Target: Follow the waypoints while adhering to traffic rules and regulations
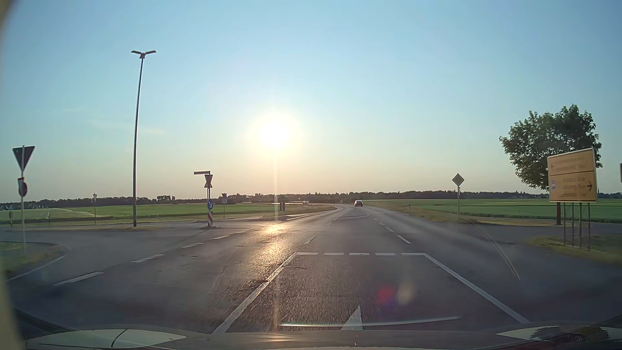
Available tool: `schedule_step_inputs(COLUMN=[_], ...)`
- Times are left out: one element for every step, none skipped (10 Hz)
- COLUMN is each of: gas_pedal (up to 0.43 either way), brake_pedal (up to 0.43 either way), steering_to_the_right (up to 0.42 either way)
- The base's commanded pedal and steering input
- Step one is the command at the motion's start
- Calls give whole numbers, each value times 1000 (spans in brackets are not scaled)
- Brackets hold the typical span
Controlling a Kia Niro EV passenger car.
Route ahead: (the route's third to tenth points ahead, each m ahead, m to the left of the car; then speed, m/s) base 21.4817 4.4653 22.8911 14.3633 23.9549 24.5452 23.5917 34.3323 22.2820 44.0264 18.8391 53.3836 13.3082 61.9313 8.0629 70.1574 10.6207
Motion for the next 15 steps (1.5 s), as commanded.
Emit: schedule_step_inputs(gas_pedal=[0,0,0,0,0,0,0,0,0,0,0,0,0,0,0], brake_pedal=[305,305,305,305,305,305,305,305,305,293,287,274,250,238,207], steering_to_the_right=[16,15,11,-9,-31,-49,-63,-78,-90,-109,-127,-140,-160,-182,-199])
